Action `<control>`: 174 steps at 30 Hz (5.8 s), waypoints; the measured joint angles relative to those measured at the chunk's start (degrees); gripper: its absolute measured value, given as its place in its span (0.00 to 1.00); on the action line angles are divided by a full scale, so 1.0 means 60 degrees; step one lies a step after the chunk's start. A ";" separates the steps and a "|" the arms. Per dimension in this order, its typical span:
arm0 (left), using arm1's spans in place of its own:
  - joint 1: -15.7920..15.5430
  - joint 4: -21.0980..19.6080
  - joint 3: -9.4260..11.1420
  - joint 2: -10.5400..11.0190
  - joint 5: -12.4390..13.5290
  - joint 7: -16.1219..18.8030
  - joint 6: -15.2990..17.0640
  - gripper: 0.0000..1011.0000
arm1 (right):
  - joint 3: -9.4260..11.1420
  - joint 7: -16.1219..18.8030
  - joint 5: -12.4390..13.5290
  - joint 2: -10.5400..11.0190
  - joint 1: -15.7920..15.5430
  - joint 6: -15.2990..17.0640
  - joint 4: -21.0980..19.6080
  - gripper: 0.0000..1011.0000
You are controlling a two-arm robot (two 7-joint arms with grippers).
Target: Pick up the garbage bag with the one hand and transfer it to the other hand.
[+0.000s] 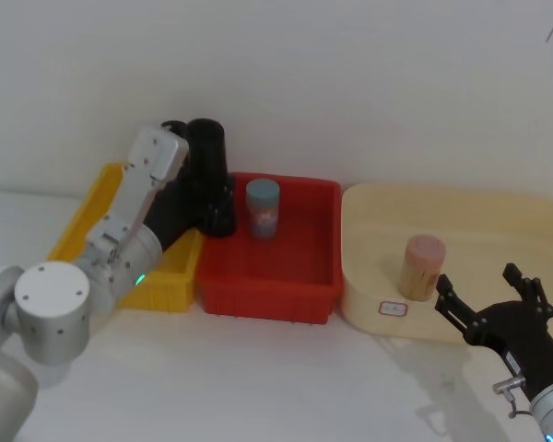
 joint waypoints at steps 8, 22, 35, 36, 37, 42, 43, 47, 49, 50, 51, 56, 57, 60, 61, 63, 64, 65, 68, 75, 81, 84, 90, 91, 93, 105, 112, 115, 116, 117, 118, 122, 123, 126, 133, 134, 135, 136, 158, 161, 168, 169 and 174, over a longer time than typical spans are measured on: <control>0.0814 -0.0919 0.0074 0.0192 0.0171 0.0465 0.0037 0.48 | 0.0001 0.0000 0.0000 0.0000 0.0000 0.0000 0.0000 0.99; 0.2080 -0.2327 0.0191 0.0480 0.0438 0.1178 0.0111 0.48 | 0.0000 0.0000 0.0000 0.0000 0.0000 0.0000 0.0000 0.99; 0.2683 -0.3003 0.0239 0.0615 0.0566 0.1527 0.0139 0.48 | 0.0000 0.0000 0.0000 0.0000 0.0000 0.0000 0.0000 0.99; 0.2686 -0.3006 0.0238 0.0616 0.0566 0.1529 0.0139 0.48 | 0.0000 0.0000 0.0000 0.0001 0.0000 0.0000 0.0000 0.99; 0.2687 -0.3007 0.0238 0.0615 0.0566 0.1529 0.0139 0.48 | 0.0000 0.0000 0.0000 0.0000 0.0000 0.0000 0.0000 0.99; 0.2688 -0.3011 0.0238 0.0614 0.0566 0.1529 0.0139 0.48 | 0.0000 0.0000 0.0000 0.0000 0.0000 0.0000 0.0000 0.99; 0.2688 -0.3011 0.0239 0.0613 0.0566 0.1529 0.0139 0.48 | 0.0000 0.0000 0.0000 0.0000 0.0000 0.0000 0.0000 0.99; 0.2689 -0.3011 0.0237 0.0611 0.0567 0.1529 0.0139 0.48 | 0.0000 0.0000 0.0000 0.0000 0.0000 0.0000 0.0000 0.99; 0.2689 -0.3011 0.0235 0.0611 0.0566 0.1529 0.0139 0.48 | 0.0000 0.0000 0.0000 0.0000 0.0001 0.0000 0.0000 0.99; 0.2689 -0.3011 0.0234 0.0611 0.0566 0.1529 0.0139 0.48 | 0.0000 0.0000 0.0000 0.0000 0.0000 0.0000 0.0000 0.99; 0.2689 -0.3011 0.0234 0.0610 0.0567 0.1529 0.0139 0.48 | 0.0000 0.0000 0.0000 0.0001 0.0000 0.0000 0.0000 0.99; 0.2689 -0.3011 0.0230 0.0610 0.0565 0.1526 0.0139 0.48 | 0.0001 0.0000 0.0000 0.0000 0.0000 0.0000 0.0000 0.99; 0.2689 -0.3011 0.0230 0.0610 0.0564 0.1525 0.0139 0.48 | 0.0000 0.0000 0.0000 0.0001 0.0000 0.0000 0.0000 0.99; 0.2689 -0.3011 0.0229 0.0610 0.0563 0.1523 0.0138 0.48 | 0.0000 0.0000 0.0000 0.0000 0.0000 0.0000 0.0000 0.99; 0.2689 -0.3011 0.0230 0.0610 0.0563 0.1522 0.0138 0.48 | 0.0000 0.0000 0.0000 0.0000 0.0000 0.0000 0.0000 0.99; 0.2689 -0.3011 0.0227 0.0606 0.0562 0.1518 0.0138 0.48 | 0.0000 0.0000 0.0000 0.0001 0.0000 0.0000 0.0000 0.99; 0.2689 -0.3010 0.0227 0.0604 0.0560 0.1516 0.0137 0.48 | 0.0000 0.0000 0.0000 0.0000 0.0000 0.0000 0.0000 0.99; 0.2687 -0.3007 0.0226 0.0601 0.0558 0.1513 0.0138 0.48 | 0.0000 0.0000 0.0001 0.0000 0.0000 0.0000 0.0000 0.99; 0.2640 -0.2982 0.0227 0.0576 0.0535 0.1445 0.0178 0.48 | 0.0000 0.0000 0.0000 0.0000 0.0000 0.0000 0.0000 0.99; 0.2299 -0.2875 0.0276 0.0417 0.0439 0.1169 0.0344 0.48 | 0.0000 0.0000 0.0000 0.0000 0.0000 0.0000 0.0000 0.99; 0.1765 -0.2701 0.0342 0.0207 0.0445 0.0935 0.0365 0.48 | 0.0000 0.0000 0.0000 0.0000 0.0000 0.0000 0.0000 0.99; 0.1464 -0.2585 0.0376 0.0089 0.0446 0.0770 0.0377 0.48 | 0.0001 0.0001 0.0000 -0.0001 0.0000 0.0000 0.0000 0.99; 0.0923 -0.2353 0.0444 -0.0098 0.0285 0.0259 0.0548 0.48 | 0.0037 0.0164 0.0060 0.0032 0.0062 0.0001 -0.0018 0.99; 0.0787 -0.2296 0.0467 -0.0131 0.0215 0.0081 0.0630 0.48 | 0.0042 0.0222 0.0085 0.0044 0.0075 0.0001 -0.0028 0.99; 0.0666 -0.2244 0.0490 -0.0156 0.0150 -0.0080 0.0716 0.48 | 0.0049 0.0315 0.0136 0.0066 0.0103 0.0001 -0.0044 0.99; -0.0379 -0.1829 0.0823 -0.0212 -0.0427 -0.1657 0.1979 0.48 | 0.0102 0.1491 0.0799 0.0334 0.0643 0.0150 -0.0196 0.99; -0.0931 -0.1577 0.1154 -0.0203 -0.0525 -0.2278 0.2733 0.48 | 0.0066 0.2152 0.1386 0.0396 0.1356 0.0615 -0.0174 0.99; -0.1305 -0.1405 0.1411 -0.0205 -0.0476 -0.2511 0.3141 0.48 | 0.0028 0.2322 0.1612 0.0396 0.1661 0.0919 -0.0179 0.99; -0.1367 -0.1361 0.1454 -0.0207 -0.0452 -0.2540 0.3207 0.48 | 0.0000 0.2379 0.1699 0.0394 0.1831 0.1063 -0.0194 0.99; -0.1427 -0.1330 0.1495 -0.0207 -0.0424 -0.2565 0.3269 0.48 | -0.0012 0.2408 0.1753 0.0392 0.1896 0.1150 -0.0198 0.99; -0.1554 -0.1256 0.1588 -0.0218 -0.0356 -0.2606 0.3392 0.48 | -0.0025 0.2433 0.1792 0.0392 0.1962 0.1213 -0.0201 0.99; -0.1792 -0.1121 0.1738 -0.0263 -0.0194 -0.2639 0.3555 0.48 | -0.0085 0.2532 0.1988 0.0390 0.2266 0.1545 -0.0228 0.99; -0.1844 -0.1099 0.1758 -0.0276 -0.0163 -0.2638 0.3571 0.48 | -0.0103 0.2561 0.2056 0.0390 0.2368 0.1663 -0.0234 0.99; -0.1981 -0.1012 0.1832 -0.0317 -0.0043 -0.2628 0.3592 0.48 | -0.0138 0.2610 0.2164 0.0390 0.2510 0.1842 -0.0238 0.99; -0.2170 -0.0890 0.1908 -0.0424 0.0170 -0.2534 0.3497 0.48 | -0.0228 0.2707 0.2444 0.0383 0.2828 0.2257 -0.0220 0.99; -0.2202 -0.0875 0.1922 -0.0449 0.0210 -0.2515 0.3463 0.48 | -0.0249 0.2724 0.2501 0.0372 0.2897 0.2330 -0.0191 0.99; -0.2215 -0.0868 0.1928 -0.0459 0.0227 -0.2509 0.3453 0.48 | -0.0255 0.2736 0.2540 0.0365 0.2924 0.2374 -0.0177 0.99; -0.2228 -0.0864 0.1936 -0.0469 0.0243 -0.2505 0.3446 0.48 | -0.0262 0.2741 0.2560 0.0359 0.2952 0.2396 -0.0160 0.99; -0.2415 -0.0907 0.2176 -0.0703 0.0445 -0.2773 0.4114 0.48 | -0.0616 0.3034 0.2974 0.0172 0.3847 0.2572 0.0700 0.99; -0.2427 -0.0924 0.2209 -0.0715 0.0505 -0.2782 0.4157 0.48 | -0.0661 0.3078 0.3000 0.0150 0.3925 0.2552 0.0812 0.99; -0.2458 -0.0953 0.2237 -0.0766 0.0614 -0.2784 0.4194 0.48 | -0.0800 0.3218 0.3076 0.0074 0.4160 0.2432 0.1201 0.99; -0.2468 -0.0960 0.2235 -0.0781 0.0629 -0.2782 0.4197 0.48 | -0.0816 0.3228 0.3084 0.0064 0.4184 0.2412 0.1241 0.99; -0.2488 -0.0974 0.2201 -0.0827 0.0661 -0.2777 0.4215 0.48 | -0.0886 0.3290 0.3123 0.0015 0.4294 0.2319 0.1459 0.99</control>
